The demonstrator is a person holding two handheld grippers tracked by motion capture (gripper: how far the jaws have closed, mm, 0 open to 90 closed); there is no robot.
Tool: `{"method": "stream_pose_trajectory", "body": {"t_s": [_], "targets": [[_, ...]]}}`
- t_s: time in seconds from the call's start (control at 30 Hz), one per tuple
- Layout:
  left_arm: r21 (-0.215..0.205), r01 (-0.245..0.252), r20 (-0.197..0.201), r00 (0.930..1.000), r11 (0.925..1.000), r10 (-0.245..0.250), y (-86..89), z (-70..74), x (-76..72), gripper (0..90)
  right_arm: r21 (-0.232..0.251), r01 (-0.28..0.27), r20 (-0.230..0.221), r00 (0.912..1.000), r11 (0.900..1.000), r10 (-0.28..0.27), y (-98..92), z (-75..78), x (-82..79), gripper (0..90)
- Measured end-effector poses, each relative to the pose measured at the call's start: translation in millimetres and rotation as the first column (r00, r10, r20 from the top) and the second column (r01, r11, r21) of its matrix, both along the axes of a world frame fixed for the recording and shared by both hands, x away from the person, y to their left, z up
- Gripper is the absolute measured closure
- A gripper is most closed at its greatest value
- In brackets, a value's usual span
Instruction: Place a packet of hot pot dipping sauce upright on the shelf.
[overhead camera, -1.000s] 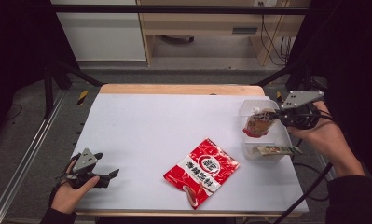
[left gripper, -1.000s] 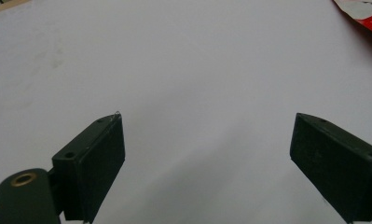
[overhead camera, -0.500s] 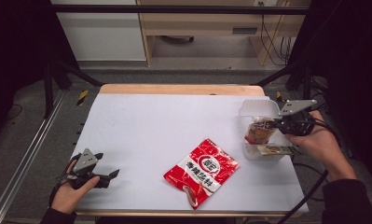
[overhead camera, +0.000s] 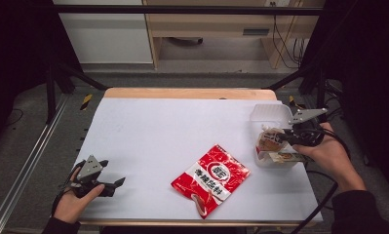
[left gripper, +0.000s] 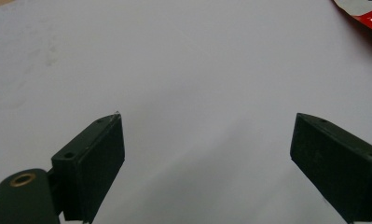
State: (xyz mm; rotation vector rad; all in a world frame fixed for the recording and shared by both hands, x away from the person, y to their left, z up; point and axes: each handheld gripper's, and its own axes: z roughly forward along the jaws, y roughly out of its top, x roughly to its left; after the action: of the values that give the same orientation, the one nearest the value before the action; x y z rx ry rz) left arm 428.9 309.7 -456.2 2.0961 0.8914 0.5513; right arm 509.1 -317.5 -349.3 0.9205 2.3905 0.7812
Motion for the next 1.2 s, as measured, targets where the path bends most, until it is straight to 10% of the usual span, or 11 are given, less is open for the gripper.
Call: {"method": "stream_pose_trajectory", "body": {"t_s": [0.3,0.47,0.9,1.2], "targets": [[0.008,-0.002,-0.003,1.0,1.0,0.002,-0.7,0.2,-0.4,9.8,0.085,0.051,0.097,0.9935,0.995,-0.06,24.2,33.9,-21.6,31.5],[0.013,0.002,-0.008,1.0,0.9999,-0.002,-1.6,1.2,-0.9,9.8,0.036,0.051,0.194,0.9793,0.998,-0.057,56.5,52.5,-45.6,19.7],[0.015,0.018,-0.002,0.9998,0.9997,-0.018,-4.5,0.9,-1.3,9.0,0.039,0.084,0.252,0.9634,0.996,-0.091,122.9,6.7,-108.4,19.7],[-0.028,0.05,-0.018,0.9986,0.9984,-0.05,-15.6,3.1,-2.4,9.1,0.104,0.059,0.209,0.9747,0.993,-0.08,151.4,-31.8,-107.5,18.5]]}}
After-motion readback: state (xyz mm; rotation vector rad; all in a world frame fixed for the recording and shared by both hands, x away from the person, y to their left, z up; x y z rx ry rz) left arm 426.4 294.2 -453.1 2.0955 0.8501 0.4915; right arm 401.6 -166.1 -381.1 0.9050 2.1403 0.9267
